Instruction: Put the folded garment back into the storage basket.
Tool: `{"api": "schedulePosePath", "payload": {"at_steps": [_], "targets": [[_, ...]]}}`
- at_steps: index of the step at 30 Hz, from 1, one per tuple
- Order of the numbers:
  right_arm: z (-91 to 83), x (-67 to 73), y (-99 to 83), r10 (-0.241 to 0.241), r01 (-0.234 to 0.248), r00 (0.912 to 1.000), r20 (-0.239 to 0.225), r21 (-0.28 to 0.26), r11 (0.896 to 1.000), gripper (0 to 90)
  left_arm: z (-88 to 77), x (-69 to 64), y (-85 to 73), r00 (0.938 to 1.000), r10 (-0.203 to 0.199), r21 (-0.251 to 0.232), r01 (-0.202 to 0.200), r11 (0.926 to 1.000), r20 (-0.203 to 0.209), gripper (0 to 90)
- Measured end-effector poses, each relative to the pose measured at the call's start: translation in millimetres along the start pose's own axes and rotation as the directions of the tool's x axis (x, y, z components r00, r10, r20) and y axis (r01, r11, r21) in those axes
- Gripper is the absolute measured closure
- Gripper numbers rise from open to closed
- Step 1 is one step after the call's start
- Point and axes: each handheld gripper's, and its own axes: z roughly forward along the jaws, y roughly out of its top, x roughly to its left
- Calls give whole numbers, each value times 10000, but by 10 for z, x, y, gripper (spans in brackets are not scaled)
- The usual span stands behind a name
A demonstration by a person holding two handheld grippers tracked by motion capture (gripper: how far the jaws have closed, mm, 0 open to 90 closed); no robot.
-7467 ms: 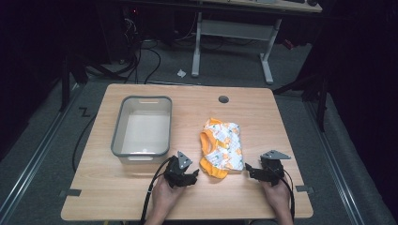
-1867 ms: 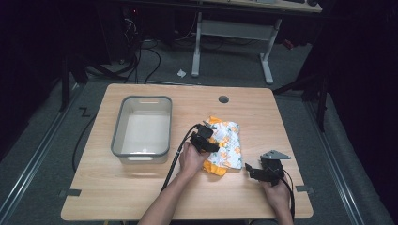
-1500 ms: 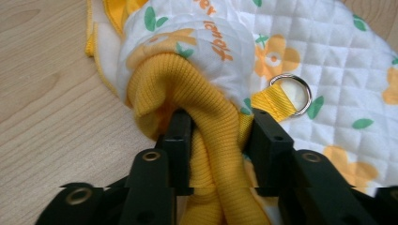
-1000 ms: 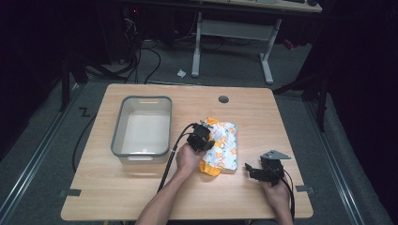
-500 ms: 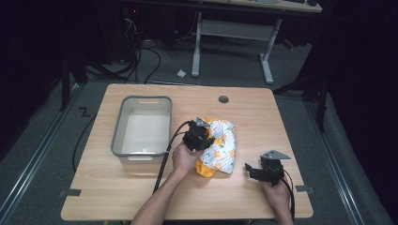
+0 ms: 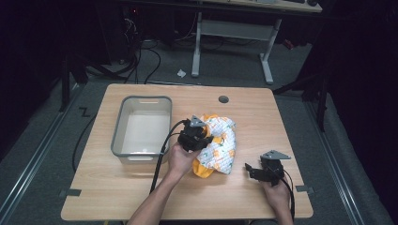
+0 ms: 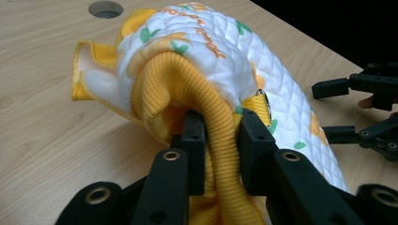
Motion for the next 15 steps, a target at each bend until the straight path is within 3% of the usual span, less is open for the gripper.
{"api": "schedulePosePath", "payload": {"at_steps": [15], "targets": [[0,0,0,1,-1,10000,2,2,10000,242,-241,78,5,9995,-285,-437,292,9986,162,746]]}}
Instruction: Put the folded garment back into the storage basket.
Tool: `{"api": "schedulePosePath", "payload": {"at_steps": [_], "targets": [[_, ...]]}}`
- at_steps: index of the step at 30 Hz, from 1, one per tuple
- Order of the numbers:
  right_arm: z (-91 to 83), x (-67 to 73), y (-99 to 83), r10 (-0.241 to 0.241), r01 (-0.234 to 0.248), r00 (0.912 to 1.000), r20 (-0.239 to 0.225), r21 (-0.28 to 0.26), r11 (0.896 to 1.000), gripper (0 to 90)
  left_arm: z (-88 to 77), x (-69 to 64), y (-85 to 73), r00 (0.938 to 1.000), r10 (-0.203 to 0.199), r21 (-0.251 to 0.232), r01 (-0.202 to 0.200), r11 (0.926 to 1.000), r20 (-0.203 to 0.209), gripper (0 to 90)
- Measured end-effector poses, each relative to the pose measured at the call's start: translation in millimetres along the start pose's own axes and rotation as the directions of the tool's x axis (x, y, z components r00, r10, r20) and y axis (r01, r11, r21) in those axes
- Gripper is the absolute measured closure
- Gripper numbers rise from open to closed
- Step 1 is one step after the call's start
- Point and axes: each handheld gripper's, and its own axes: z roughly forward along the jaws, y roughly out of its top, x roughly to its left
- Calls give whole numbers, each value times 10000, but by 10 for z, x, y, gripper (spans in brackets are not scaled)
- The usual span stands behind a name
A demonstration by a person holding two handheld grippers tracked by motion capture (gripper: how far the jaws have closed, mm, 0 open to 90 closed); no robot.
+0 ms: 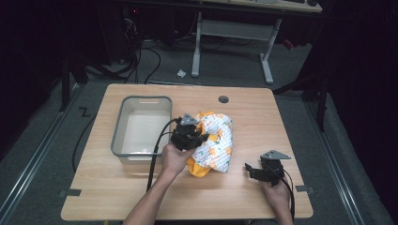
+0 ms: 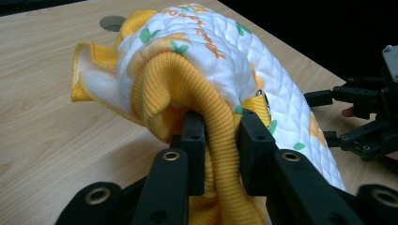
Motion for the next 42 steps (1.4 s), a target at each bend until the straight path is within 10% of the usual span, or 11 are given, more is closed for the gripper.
{"api": "schedulePosePath", "payload": {"at_steps": [42], "targets": [[1,-1,0,9,-9,10000,3,-3,10000,242,-741,436,-23,9955,-873,-1155,825,9899,-374,746]]}}
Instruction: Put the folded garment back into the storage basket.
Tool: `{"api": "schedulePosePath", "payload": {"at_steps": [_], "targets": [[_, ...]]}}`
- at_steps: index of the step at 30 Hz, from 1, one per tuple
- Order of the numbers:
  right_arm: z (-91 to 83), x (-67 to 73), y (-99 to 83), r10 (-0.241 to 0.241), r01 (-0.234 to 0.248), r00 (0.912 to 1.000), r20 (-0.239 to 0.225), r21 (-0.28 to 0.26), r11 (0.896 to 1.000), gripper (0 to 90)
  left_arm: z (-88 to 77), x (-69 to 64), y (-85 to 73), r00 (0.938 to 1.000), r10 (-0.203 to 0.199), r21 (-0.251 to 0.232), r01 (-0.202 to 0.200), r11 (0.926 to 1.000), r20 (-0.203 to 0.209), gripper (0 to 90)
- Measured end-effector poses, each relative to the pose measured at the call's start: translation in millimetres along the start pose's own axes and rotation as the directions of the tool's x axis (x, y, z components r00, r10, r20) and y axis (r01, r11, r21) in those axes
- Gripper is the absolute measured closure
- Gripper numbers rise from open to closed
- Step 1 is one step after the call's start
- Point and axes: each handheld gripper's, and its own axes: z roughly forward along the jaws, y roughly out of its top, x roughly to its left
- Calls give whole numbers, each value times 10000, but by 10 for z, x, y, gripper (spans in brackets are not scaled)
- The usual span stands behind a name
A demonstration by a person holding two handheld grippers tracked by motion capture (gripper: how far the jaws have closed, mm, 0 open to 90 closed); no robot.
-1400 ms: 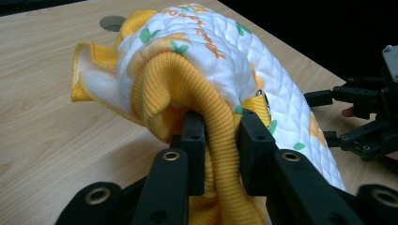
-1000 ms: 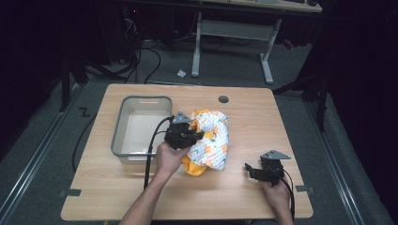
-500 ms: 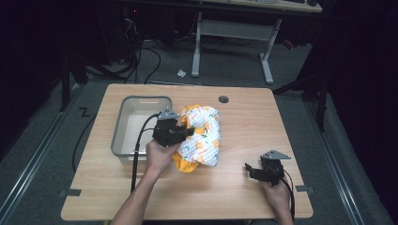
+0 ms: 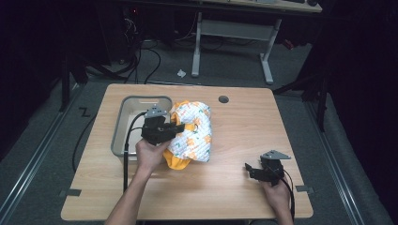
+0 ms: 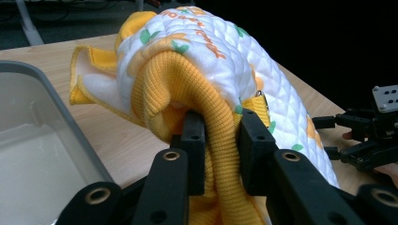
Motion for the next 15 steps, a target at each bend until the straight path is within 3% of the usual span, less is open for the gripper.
{"api": "schedulePosePath", "payload": {"at_steps": [15], "targets": [[0,0,1,21,-21,10000,12,1,10000,242,-257,134,25,9989,-127,-312,113,9995,-446,746]]}}
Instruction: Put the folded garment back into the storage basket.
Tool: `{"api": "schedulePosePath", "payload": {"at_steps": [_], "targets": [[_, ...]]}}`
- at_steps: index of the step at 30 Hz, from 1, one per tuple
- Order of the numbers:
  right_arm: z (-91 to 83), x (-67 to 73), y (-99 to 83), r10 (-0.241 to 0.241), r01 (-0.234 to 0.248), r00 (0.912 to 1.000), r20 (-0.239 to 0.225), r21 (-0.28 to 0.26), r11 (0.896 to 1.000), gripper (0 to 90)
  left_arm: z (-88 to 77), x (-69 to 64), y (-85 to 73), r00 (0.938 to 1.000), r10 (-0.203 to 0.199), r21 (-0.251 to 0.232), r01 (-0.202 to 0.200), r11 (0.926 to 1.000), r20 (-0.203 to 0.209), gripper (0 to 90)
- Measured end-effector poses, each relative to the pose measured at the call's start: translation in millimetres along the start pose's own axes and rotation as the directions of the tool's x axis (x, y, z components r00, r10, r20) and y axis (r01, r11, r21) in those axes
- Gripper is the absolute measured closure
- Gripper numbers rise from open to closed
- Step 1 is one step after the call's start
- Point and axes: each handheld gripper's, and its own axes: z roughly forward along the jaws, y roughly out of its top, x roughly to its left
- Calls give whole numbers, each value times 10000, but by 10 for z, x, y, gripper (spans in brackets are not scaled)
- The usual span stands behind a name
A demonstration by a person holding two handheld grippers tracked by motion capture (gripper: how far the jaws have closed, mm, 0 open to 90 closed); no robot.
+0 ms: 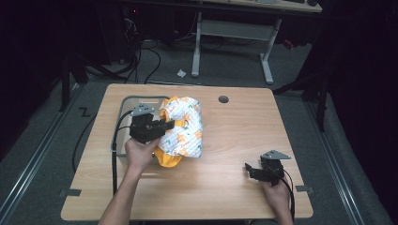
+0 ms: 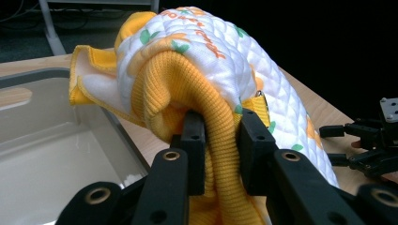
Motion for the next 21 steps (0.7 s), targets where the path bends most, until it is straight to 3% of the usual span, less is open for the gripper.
{"api": "schedulePosePath", "payload": {"at_steps": [21], "targets": [[0,-1,0,-20,20,10000,5,0,10000,242,-278,255,39,9973,-435,-304,418,9987,-592,746]]}}
